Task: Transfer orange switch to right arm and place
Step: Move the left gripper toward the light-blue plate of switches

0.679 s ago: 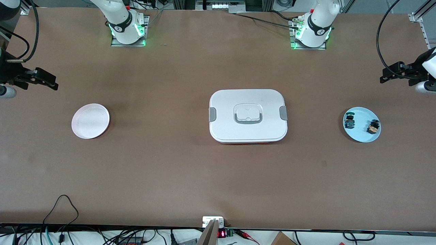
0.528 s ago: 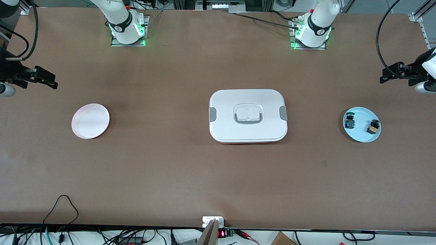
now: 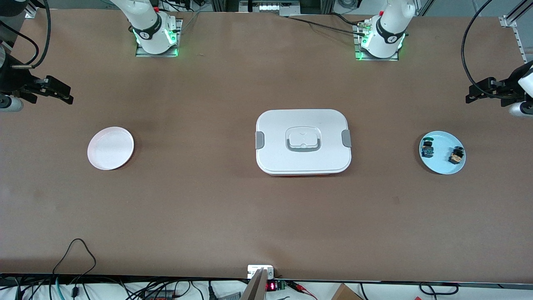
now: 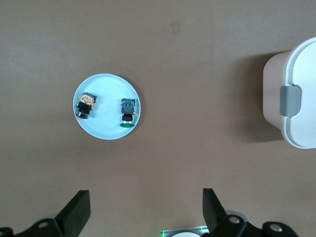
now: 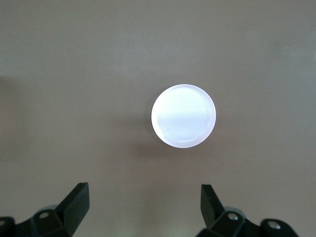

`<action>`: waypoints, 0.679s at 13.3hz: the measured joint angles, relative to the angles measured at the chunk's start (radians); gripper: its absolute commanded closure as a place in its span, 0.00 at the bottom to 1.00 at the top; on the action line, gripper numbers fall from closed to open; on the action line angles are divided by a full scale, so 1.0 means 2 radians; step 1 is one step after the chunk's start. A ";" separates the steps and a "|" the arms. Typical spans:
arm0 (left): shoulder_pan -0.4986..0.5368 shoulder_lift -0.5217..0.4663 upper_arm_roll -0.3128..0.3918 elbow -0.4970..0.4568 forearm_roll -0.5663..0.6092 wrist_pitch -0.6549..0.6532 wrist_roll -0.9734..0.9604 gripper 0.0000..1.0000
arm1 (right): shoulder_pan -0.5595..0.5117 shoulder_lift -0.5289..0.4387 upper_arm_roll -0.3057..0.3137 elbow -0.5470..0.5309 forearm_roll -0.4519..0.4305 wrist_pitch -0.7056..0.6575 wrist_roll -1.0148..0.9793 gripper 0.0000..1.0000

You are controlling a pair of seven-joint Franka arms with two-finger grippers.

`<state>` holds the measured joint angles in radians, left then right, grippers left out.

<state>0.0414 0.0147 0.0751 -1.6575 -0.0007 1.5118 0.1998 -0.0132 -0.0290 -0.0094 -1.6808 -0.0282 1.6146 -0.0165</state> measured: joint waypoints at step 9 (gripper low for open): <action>0.038 0.040 0.002 0.001 0.001 -0.045 0.229 0.02 | 0.000 -0.003 0.000 0.000 0.000 0.000 0.000 0.00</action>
<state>0.1169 0.0944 0.0795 -1.6545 0.0016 1.4225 0.6582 -0.0132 -0.0351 -0.0094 -1.6816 -0.0282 1.6143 -0.0165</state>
